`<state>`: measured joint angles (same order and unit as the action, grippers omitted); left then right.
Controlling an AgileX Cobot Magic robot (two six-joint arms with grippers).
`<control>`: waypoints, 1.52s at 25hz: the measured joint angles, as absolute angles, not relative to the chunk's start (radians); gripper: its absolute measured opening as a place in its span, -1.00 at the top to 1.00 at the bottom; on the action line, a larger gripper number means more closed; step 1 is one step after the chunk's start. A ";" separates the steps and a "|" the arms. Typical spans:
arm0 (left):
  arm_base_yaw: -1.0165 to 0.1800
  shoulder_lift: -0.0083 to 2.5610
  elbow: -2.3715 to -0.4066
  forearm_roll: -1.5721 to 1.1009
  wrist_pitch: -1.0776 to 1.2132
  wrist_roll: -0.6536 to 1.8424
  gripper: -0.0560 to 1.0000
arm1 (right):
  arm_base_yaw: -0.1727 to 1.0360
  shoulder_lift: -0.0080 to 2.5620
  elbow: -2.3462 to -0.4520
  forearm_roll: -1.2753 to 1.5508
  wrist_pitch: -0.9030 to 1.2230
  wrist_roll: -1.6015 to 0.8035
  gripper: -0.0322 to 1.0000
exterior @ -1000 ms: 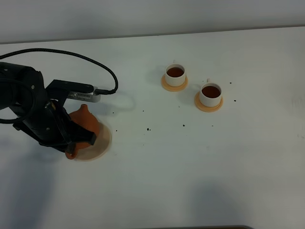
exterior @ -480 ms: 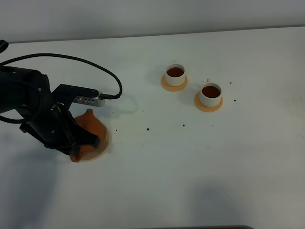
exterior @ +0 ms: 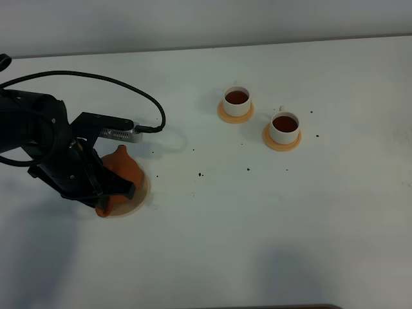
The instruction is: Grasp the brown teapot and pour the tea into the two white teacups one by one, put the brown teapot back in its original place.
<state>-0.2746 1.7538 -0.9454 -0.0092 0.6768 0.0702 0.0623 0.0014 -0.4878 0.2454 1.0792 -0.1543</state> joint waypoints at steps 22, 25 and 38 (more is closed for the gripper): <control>-0.275 1.639 -0.945 -0.011 0.844 0.089 0.07 | 0.062 0.001 -0.488 0.245 1.079 -0.154 0.47; -0.275 1.558 -0.945 0.000 0.928 0.088 0.07 | 0.062 0.001 -0.488 0.245 1.079 -0.154 0.47; -0.275 1.148 -0.909 0.052 1.189 0.042 0.07 | 0.062 0.001 -0.488 0.245 1.079 -0.154 0.47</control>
